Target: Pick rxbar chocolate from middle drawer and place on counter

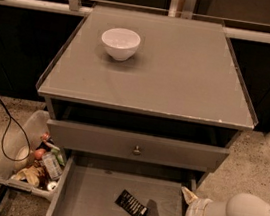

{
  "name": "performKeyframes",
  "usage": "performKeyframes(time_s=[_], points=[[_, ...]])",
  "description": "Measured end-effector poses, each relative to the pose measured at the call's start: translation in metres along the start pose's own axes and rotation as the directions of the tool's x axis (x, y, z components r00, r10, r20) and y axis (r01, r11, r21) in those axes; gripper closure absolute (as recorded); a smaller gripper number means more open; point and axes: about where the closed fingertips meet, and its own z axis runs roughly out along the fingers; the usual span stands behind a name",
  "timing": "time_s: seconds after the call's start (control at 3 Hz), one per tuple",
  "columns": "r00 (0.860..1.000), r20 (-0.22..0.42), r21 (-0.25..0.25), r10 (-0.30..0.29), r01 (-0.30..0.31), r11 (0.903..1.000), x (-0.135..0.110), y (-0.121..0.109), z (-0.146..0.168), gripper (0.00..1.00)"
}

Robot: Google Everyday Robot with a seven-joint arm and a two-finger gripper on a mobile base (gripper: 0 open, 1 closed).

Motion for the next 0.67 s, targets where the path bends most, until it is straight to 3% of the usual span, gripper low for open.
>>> performKeyframes(time_s=[0.67], points=[[1.0,-0.015,-0.009,0.009,-0.009,0.9999,-0.0005,0.0002,0.0057,0.0]])
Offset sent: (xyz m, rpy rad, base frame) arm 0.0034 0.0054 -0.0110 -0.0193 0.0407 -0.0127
